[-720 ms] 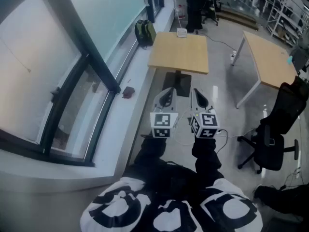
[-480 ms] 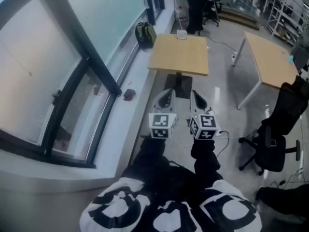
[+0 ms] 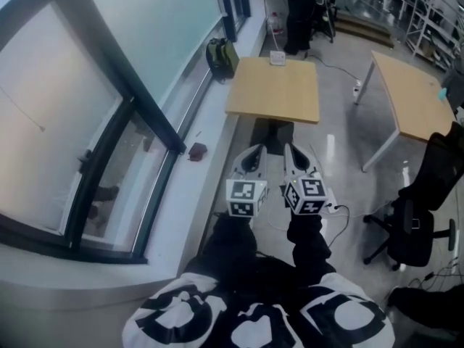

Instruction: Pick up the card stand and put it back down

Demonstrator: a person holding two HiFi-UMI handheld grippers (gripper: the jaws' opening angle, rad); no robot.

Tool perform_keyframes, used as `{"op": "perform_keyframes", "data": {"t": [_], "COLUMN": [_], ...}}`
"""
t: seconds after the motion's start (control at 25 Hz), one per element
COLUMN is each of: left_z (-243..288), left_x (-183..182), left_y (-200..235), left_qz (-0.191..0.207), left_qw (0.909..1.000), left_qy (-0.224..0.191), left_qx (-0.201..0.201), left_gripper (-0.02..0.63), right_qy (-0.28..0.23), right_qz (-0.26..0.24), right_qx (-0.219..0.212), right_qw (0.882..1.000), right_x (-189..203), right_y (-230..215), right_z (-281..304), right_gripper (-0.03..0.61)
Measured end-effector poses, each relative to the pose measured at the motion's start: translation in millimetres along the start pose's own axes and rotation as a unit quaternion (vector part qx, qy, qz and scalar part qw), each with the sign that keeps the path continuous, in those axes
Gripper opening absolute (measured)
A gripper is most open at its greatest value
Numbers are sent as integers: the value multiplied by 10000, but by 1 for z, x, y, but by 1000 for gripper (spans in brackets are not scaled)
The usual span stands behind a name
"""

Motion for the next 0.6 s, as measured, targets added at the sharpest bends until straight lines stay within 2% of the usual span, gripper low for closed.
{"op": "perform_keyframes", "data": {"t": [0.08, 0.24, 0.36, 0.6], "left_z": [22, 81, 123, 178], "left_x": [1, -8, -23, -41], "left_y": [18, 55, 91, 172], "left_qz": [-88, 143, 43, -25], "left_qw": [10000, 9997, 9992, 9993], "left_qy": [-39, -110, -234, -196], "left_qx": [-2, 161, 322, 318], "left_gripper": [6, 6, 6, 6], "right_qy": [74, 85, 56, 0], "right_qz": [-111, -175, -170, -205], "right_qx": [3, 237, 393, 662], "right_qw": [9999, 9995, 9991, 9976], "right_x": [4, -1, -15, -22], "right_y": [-1, -14, -22, -20], "right_z": [23, 89, 142, 231], "right_gripper": [14, 14, 13, 14]}}
Point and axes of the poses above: the fingertips, and each gripper's own axes: z forward along the fingers, y to its left, x out of its underside, the point moved 4 cm from there along -z, backward along the fingers, and after that the axes turned 6 degrees about x, right-handed, at the moved point
